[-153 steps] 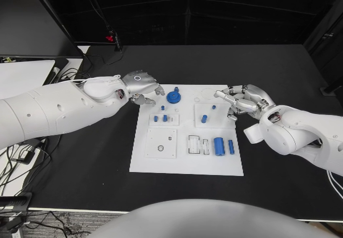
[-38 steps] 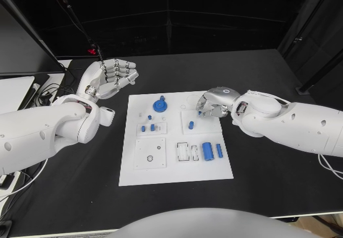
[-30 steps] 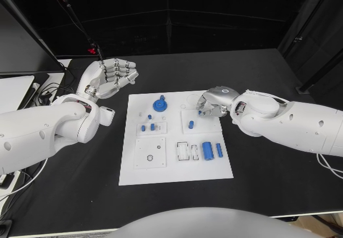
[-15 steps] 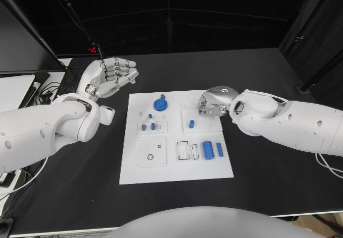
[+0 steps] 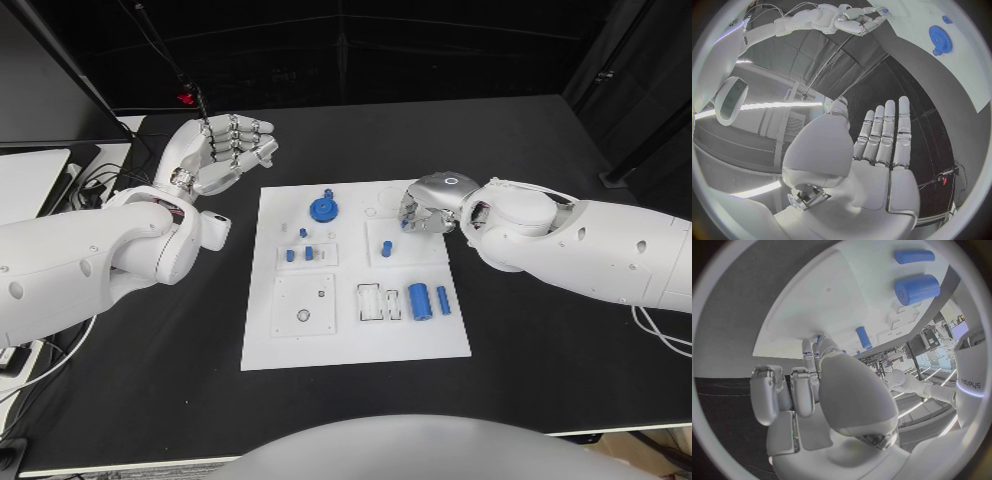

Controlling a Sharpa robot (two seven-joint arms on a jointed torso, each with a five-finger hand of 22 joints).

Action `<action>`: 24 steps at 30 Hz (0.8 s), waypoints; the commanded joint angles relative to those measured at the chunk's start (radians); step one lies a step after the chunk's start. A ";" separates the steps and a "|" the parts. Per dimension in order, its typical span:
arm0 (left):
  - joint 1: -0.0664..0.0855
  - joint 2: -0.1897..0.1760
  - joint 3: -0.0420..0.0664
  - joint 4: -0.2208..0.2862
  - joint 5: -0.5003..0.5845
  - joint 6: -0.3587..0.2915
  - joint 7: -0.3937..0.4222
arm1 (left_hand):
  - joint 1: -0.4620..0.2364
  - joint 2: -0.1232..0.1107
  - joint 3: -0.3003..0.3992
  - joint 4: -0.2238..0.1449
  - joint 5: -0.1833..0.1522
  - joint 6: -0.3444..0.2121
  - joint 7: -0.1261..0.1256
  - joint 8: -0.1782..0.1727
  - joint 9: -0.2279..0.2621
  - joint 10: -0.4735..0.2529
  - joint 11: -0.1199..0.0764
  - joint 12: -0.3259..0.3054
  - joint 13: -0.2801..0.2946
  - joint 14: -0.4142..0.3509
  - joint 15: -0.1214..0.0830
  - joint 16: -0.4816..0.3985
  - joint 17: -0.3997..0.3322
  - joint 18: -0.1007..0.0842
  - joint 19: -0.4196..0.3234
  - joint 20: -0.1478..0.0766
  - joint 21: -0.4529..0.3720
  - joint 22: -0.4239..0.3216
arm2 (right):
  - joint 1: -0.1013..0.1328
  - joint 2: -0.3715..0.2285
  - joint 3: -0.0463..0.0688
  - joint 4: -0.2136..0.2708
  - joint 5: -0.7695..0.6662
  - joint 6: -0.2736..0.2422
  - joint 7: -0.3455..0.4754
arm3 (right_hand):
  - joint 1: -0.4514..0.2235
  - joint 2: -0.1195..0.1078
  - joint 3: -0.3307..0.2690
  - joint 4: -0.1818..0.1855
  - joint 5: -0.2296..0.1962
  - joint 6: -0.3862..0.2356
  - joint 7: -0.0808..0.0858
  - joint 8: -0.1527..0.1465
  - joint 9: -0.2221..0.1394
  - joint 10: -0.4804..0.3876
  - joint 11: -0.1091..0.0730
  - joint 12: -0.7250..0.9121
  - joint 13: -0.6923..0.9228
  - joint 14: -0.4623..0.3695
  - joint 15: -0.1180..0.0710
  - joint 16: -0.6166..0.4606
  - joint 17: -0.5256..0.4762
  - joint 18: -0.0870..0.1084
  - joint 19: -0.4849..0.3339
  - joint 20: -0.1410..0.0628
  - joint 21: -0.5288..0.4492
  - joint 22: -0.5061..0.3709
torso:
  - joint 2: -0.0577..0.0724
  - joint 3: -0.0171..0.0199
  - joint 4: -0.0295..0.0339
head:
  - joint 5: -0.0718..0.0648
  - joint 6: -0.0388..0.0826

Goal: Assemble the parts on the task board

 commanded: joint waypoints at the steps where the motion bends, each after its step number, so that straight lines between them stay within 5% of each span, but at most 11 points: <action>1: 0.001 0.000 0.001 0.000 0.005 0.002 0.035 | 0.002 0.007 -0.006 0.001 0.005 -0.006 0.032 0.004 -0.001 -0.005 -0.003 0.006 -0.002 0.006 -0.001 0.005 -0.001 0.012 0.006 0.001 -0.005 -0.001 | -0.001 0.002 -0.001 -0.001 -0.008 0.029 -0.011 | -0.007 -0.009 0.011 -0.001 -0.005 0.011 -0.001 -0.005 0.001 0.013 -0.001 -0.007 -0.001 0.104 -0.009 0.002 0.263 -0.003 0.098 -0.010 0.007 0.254 | 0.000 -0.0002 0.0002 | 0.000 -0.001; 24: 0.001 0.002 0.001 -0.006 0.005 0.001 0.031 | 0.008 0.012 -0.008 0.001 0.008 -0.007 0.031 0.007 -0.002 -0.007 -0.004 0.011 -0.002 0.009 -0.002 0.013 -0.007 0.012 0.015 -0.001 -0.005 -0.004 | -0.001 0.011 -0.001 -0.004 -0.008 0.034 -0.013 | -0.015 -0.022 0.042 -0.002 -0.008 0.032 0.001 -0.013 0.001 0.054 -0.002 -0.033 -0.001 0.104 -0.008 0.002 0.263 -0.002 0.098 -0.010 0.006 0.253 | 0.000 -0.0004 -0.0005 | 0.005 -0.009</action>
